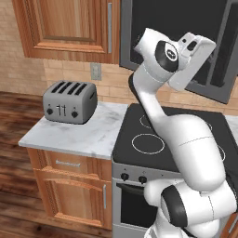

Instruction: Place the tupperware containing the fish and carrot meal in the microwave. Close the microwave door and press the start button to reheat the meal.

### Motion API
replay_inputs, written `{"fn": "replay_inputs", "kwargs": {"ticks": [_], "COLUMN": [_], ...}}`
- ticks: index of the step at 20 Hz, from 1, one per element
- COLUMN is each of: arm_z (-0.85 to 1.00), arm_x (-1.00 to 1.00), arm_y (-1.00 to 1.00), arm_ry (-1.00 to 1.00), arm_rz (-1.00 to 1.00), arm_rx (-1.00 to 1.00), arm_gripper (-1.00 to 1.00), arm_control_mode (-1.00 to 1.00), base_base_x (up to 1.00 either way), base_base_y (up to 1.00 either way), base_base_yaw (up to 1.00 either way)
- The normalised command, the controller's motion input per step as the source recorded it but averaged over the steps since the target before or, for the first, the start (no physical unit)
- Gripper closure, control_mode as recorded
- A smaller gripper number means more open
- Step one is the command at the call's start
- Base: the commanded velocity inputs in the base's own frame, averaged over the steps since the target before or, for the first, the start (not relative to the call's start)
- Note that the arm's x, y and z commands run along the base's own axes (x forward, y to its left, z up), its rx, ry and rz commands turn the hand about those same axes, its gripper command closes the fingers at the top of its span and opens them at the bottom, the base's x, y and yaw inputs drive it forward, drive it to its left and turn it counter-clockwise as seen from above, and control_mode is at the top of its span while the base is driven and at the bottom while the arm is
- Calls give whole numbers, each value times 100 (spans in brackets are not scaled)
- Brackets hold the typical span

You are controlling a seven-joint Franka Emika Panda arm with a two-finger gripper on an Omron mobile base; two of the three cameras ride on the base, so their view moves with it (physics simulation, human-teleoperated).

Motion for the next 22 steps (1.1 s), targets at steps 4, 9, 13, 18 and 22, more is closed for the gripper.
{"fn": "replay_inputs", "kwargs": {"ticks": [4, 9, 13, 18, 22], "arm_z": [-31, -1, 1, 0, 0], "arm_x": [77, 76, 71, 86, 98], "arm_y": [-31, -24, -31, -44, -46], "arm_ry": [-2, -15, -22, -15, -10], "arm_rz": [20, 25, 36, 38, 38], "arm_rx": [2, 1, 3, 3, 1], "arm_gripper": [-100, -100, -100, -100, -100], "arm_control_mode": [-100, -100, -100, -100, -100], "base_base_x": [0, 0, 0, 0, 0], "base_base_y": [0, 0, 0, 0, 0], "base_base_yaw": [0, 0, 0, 0, 0]}}
